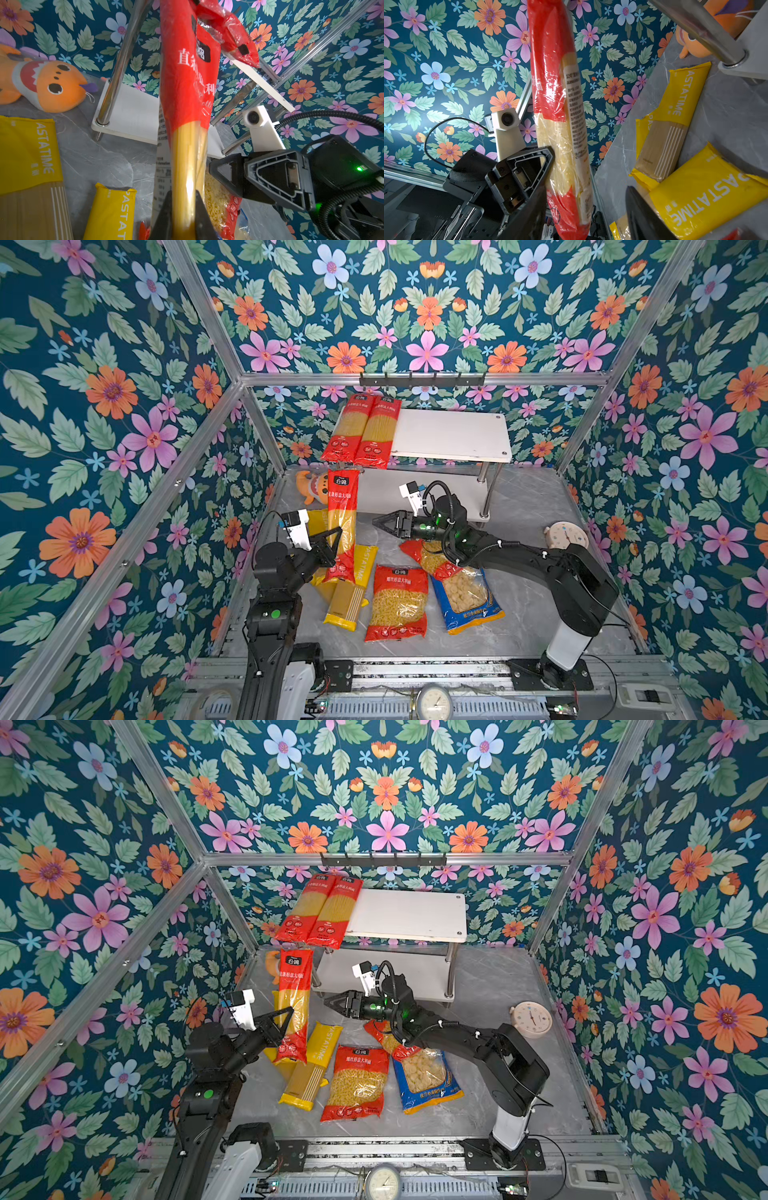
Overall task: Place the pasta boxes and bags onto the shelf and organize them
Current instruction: 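Lift the bag upright with the left gripper while the right gripper reaches toward it, then grasp the upper part of the bag with the right gripper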
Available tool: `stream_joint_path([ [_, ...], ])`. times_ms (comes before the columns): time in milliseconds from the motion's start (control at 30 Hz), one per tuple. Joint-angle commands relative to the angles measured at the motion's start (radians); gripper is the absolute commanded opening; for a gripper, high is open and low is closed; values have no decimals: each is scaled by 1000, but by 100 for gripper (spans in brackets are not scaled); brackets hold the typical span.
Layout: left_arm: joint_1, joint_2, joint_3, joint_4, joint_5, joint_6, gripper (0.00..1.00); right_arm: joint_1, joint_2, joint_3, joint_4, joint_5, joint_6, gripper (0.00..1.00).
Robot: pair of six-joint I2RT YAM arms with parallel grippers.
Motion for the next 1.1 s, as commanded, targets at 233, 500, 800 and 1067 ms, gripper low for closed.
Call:
stream_joint_path([
  [233, -93, 3, -47, 132, 92, -35, 0, 24, -35, -69, 80, 109, -1, 70],
  [500, -250, 85, -35, 208, 46, -38, 0, 30, -60, -94, 58, 146, -27, 72],
  [800, -409, 184, -47, 372, -11, -87, 0, 18, -78, -173, 176, 174, -2, 64],
  [1067, -412, 263, -8, 389, 39, -104, 10, -27, -156, -263, 278, 163, 12, 31],
])
